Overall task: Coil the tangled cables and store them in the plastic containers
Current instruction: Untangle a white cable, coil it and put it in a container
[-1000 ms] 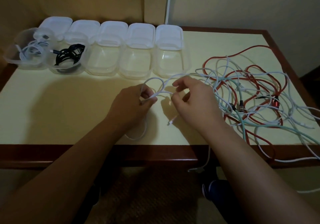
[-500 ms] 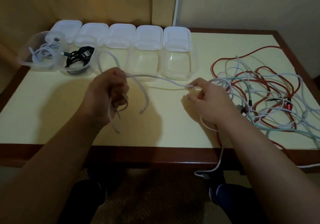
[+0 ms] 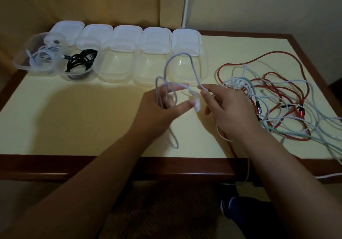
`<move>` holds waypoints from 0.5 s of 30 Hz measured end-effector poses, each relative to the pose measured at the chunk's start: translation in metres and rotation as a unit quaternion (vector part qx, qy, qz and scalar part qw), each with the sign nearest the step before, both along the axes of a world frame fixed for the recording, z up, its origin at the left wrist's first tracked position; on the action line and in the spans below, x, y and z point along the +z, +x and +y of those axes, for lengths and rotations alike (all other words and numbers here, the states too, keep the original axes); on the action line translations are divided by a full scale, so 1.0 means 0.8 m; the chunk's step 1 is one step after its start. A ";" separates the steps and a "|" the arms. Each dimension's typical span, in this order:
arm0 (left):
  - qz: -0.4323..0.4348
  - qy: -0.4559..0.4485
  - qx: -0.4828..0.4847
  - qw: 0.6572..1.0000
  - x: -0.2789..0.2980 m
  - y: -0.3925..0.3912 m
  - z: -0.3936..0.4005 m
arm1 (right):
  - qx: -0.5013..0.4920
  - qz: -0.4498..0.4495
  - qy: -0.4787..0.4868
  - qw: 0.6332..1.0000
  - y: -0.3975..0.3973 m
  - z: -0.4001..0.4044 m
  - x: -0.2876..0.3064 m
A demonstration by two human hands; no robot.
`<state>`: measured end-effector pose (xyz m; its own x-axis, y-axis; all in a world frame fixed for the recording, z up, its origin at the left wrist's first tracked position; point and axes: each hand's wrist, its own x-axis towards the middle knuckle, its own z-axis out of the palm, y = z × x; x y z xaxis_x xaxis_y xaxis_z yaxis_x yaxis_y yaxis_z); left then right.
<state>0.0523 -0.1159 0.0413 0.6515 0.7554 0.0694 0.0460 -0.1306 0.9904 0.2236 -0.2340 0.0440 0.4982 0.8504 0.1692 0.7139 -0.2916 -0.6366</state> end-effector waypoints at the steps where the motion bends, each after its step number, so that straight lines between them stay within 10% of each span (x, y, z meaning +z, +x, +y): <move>1: 0.006 -0.006 0.007 1.000 0.001 0.008 -0.006 | 0.007 -0.009 -0.006 1.000 -0.001 -0.001 -0.001; 15: -0.105 -0.195 0.051 0.974 0.009 0.043 -0.011 | -0.034 -0.055 -0.022 0.998 0.005 -0.012 0.001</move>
